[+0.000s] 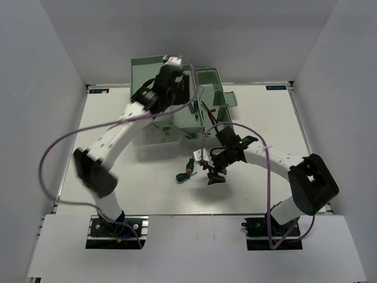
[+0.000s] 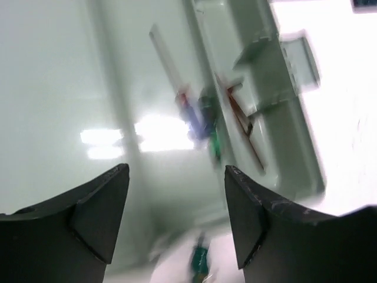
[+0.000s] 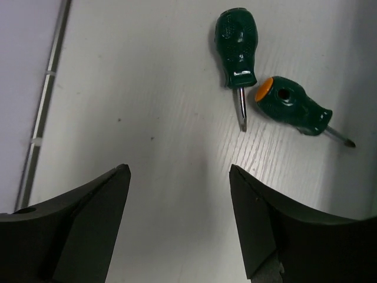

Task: Sort the tools into containers

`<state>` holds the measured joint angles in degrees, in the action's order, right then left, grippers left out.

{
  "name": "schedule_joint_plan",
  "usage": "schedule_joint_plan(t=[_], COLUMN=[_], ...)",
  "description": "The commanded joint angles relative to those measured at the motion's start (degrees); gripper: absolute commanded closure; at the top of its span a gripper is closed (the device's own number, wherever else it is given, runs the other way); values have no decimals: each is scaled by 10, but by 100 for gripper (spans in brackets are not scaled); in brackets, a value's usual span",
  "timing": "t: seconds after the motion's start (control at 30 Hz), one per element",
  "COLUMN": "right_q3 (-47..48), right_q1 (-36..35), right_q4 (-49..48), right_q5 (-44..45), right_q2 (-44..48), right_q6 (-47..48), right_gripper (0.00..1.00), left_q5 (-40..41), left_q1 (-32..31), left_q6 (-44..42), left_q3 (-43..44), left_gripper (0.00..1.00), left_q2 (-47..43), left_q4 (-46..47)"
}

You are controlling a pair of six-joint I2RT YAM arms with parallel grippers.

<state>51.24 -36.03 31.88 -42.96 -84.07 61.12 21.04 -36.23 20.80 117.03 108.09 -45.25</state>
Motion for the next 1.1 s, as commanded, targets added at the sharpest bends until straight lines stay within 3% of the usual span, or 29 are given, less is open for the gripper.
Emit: schedule_joint_plan(t=[0.0,0.03,0.13,0.3,0.5,0.73,0.83,0.87,1.07], right_q3=[35,49,51,77,111,141,136,135,137], right_q1=[-46,-58,-86,-126,-160,-194,-200,-201,-196], right_q4=[-96,-103,-131,-143,-152,-176,-181,-183,-152], right_q5=[68,76,91,96,105,156,169,173,140], right_q2=[-34,-49,-68,-95,-142,-204,-218,-218,-182], right_q6=[-44,-49,-67,-93,-106,-116,-112,-114,-121], right_gripper=[27,27,29,29,30,30,38,50,99], left_q5=[-23,-23,-28,-28,-23,-18,-12,-12,-51], left_q1=[-3,-3,-3,-3,-3,2,2,2,2], left_q6=[-15,-7,37,140,201,200,195,195,174], left_q3=[-161,-259,-418,-591,-654,-641,-636,-636,-667], left_gripper=[25,25,25,23,22,22,22,22,22], left_q2=[-231,-277,-439,-615,-732,-737,-732,-732,-727], left_q4=[34,40,46,-25,-100,-138,-138,-138,-100])
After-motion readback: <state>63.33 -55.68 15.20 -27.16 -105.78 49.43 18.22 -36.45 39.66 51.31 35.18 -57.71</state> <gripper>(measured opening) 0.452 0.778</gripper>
